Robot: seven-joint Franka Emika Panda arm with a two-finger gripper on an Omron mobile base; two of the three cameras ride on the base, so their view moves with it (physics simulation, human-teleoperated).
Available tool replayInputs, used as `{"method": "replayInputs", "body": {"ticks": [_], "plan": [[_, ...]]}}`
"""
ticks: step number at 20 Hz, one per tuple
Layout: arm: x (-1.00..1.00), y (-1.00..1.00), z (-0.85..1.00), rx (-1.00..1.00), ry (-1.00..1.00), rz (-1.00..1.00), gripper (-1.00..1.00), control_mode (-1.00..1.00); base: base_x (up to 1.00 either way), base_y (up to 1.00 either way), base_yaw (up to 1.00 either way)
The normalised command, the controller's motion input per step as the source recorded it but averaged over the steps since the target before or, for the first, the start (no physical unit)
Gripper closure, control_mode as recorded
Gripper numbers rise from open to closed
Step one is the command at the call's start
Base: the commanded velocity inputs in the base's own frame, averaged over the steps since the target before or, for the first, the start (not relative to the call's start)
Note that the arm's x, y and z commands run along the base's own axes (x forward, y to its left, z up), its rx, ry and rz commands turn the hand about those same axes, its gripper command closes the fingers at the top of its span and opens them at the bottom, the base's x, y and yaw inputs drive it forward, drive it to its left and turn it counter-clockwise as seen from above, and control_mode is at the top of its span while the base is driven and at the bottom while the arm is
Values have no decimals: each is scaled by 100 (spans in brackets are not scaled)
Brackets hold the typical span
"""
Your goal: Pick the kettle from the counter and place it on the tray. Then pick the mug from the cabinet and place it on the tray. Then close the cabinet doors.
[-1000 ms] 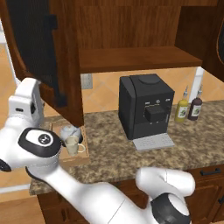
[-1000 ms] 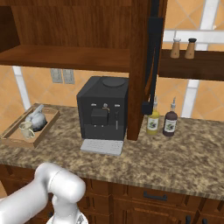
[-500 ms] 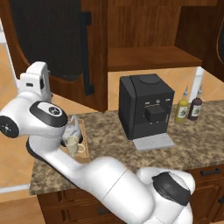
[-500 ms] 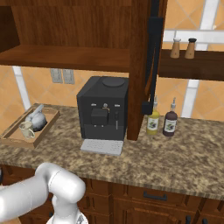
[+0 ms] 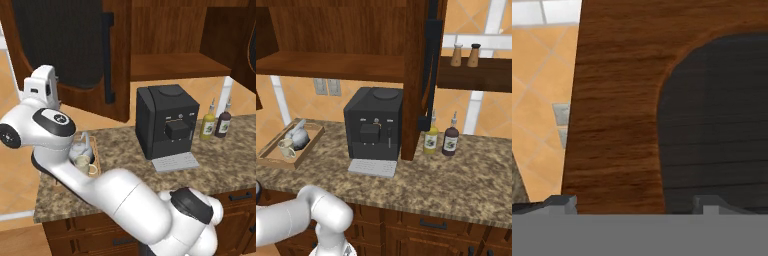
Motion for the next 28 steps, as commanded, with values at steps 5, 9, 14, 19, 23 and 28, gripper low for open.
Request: {"method": "replayInputs", "body": {"ticks": [5,9,14,19,23,28], "plan": [[32,-19,7,0,4,-3,-100,-100,0,0,0],[41,-16,5,0,7,-3,-100,-100,0,0,0],[49,-11,2,0,8,-3,-100,-100,0,0,0],[46,-7,0,0,6,-2,-100,-100,0,0,0],[45,-14,0,0,1,0,-100,-100,0,0,0],[57,-25,0,0,2,0,-100,-100,0,0,0]]}}
